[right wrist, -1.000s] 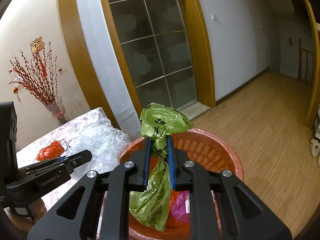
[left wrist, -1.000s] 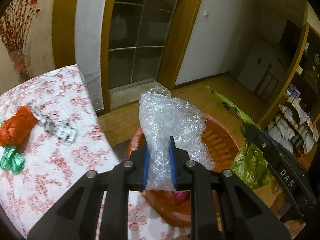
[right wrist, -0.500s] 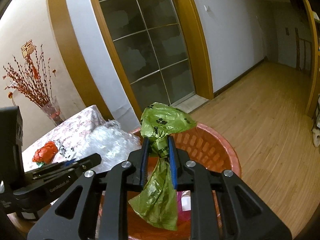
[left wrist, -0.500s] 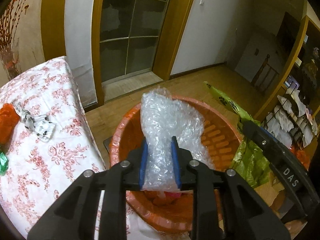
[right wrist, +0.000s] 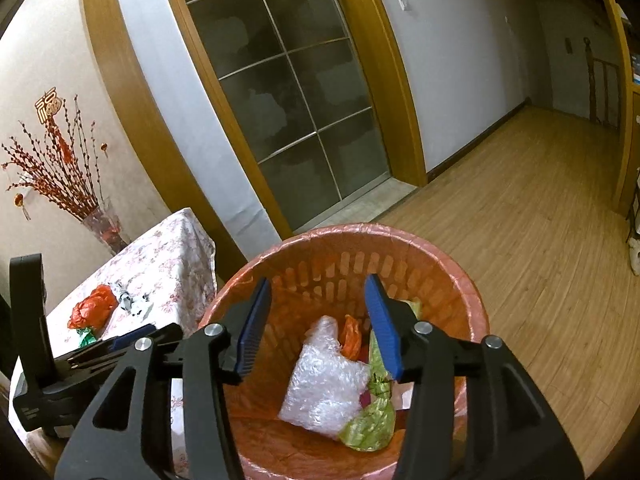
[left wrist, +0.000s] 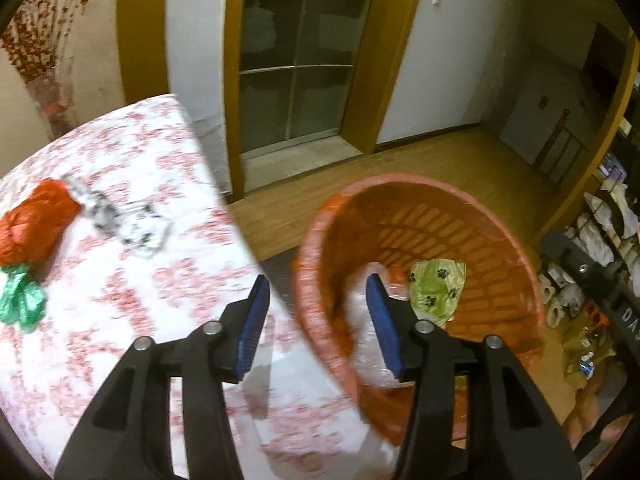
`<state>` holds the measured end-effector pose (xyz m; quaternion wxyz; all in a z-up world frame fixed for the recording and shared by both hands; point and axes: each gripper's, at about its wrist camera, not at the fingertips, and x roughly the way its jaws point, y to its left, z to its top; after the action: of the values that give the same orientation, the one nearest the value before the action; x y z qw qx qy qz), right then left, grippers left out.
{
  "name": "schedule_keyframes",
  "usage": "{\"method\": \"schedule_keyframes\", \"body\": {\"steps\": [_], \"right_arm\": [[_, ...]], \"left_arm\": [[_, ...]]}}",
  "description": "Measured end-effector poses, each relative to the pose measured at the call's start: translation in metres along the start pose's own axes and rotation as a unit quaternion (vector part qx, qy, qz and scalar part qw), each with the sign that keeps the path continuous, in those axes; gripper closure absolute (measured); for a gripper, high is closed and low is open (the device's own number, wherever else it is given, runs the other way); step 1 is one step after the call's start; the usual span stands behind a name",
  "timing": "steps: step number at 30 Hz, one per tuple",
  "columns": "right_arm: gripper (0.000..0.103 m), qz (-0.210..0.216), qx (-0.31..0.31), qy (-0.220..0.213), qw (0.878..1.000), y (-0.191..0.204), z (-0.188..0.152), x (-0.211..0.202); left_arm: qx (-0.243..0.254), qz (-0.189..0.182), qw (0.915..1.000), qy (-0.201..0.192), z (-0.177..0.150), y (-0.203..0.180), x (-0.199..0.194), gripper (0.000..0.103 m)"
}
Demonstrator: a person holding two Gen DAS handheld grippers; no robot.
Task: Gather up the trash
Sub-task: 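Open both grippers to drop the bubble wrap and green bag in, then grasp the clear plastic bag with the left gripper while the right grasps the silver wrapper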
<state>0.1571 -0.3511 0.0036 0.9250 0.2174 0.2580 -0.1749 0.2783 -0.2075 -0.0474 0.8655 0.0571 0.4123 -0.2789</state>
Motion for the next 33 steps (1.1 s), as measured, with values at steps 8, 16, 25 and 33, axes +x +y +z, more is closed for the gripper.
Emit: {"method": "schedule_keyframes", "body": {"steps": [8, 16, 25, 33], "right_arm": [[0.053, 0.012, -0.018, 0.015, 1.0, 0.017, -0.005, 0.002], [0.053, 0.041, -0.054, 0.035, 0.997, 0.057, -0.014, 0.008], [0.053, 0.081, -0.105, 0.065, 0.989, 0.114, -0.032, 0.022], [0.053, 0.093, -0.132, 0.087, 0.983, 0.143, -0.043, 0.04]], "left_arm": [[-0.031, 0.043, 0.9986, -0.001, -0.011, 0.049, -0.015, 0.049], [-0.058, 0.097, 0.9934, -0.017, -0.02, 0.111, -0.043, 0.048], [-0.129, 0.203, 0.9689, -0.059, -0.002, 0.235, -0.077, 0.048], [-0.163, 0.268, 0.9469, -0.07, 0.051, 0.331, -0.062, 0.048]]}}
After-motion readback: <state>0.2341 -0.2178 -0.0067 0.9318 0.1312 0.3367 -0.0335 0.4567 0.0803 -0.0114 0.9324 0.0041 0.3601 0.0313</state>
